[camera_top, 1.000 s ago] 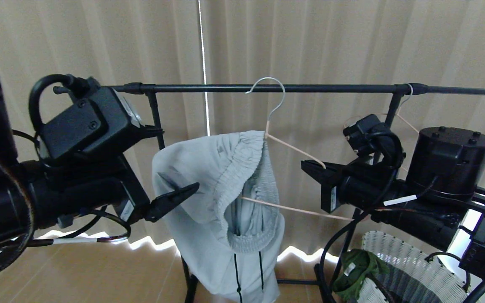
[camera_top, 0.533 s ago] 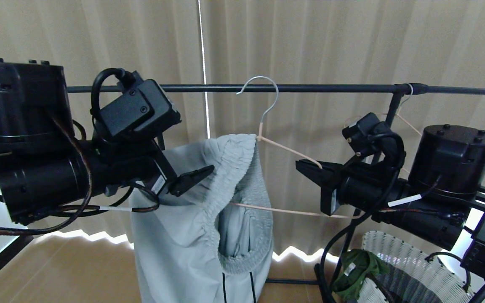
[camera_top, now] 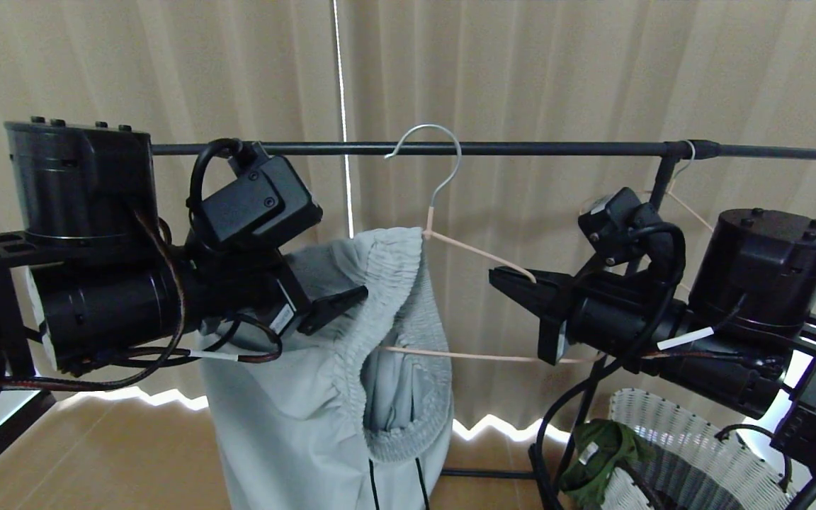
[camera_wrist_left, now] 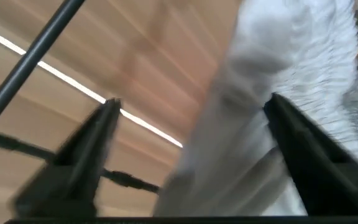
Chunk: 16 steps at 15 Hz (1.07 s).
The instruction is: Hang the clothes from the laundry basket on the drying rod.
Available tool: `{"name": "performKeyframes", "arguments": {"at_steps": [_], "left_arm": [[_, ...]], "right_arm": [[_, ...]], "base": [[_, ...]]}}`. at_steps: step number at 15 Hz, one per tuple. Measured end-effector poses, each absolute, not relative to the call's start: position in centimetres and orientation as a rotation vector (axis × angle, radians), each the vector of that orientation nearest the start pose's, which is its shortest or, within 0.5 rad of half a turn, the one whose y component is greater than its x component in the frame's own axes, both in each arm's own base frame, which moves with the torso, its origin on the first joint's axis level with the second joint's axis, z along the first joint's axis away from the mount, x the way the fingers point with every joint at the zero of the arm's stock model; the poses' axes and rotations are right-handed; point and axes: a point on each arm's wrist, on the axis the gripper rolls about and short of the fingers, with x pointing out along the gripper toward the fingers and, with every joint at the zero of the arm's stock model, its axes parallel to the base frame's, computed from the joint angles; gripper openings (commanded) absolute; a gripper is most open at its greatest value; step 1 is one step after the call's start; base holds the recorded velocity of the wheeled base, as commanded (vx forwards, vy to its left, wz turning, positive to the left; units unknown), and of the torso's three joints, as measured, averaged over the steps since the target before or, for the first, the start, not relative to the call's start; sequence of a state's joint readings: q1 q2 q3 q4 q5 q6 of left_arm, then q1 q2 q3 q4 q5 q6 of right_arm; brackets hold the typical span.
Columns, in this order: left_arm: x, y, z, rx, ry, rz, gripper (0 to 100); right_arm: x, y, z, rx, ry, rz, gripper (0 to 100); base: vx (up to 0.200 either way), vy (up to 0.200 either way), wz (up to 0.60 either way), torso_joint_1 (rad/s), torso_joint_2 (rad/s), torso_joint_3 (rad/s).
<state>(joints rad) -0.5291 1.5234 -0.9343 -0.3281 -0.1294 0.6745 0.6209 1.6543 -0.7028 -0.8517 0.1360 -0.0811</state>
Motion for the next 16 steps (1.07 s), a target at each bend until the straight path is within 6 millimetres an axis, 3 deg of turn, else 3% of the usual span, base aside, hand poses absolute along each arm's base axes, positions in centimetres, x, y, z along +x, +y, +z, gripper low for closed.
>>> {"name": "performKeyframes", "arguments": {"at_steps": [11, 12, 16], "left_arm": [[23.4, -13.3, 22.7, 0.688, 0.028, -0.705, 0], [23.4, -13.1, 22.5, 0.686, 0.021, -0.698, 0], [23.5, -12.6, 21.9, 0.685, 0.046, -0.668, 0]], "right_arm": [[23.4, 17.3, 19.7, -0.089, 0.015, 0.801, 0], [23.5, 17.3, 19.6, -0.090, 0.016, 0.801, 100], [23.6, 17.3, 19.6, -0.099, 0.006, 0.795, 100]], "base": [[0.000, 0.000, 0.00, 0.000, 0.00, 0.000], [0.000, 0.000, 0.00, 0.000, 0.00, 0.000], [0.000, 0.000, 0.00, 0.000, 0.00, 0.000]]}}
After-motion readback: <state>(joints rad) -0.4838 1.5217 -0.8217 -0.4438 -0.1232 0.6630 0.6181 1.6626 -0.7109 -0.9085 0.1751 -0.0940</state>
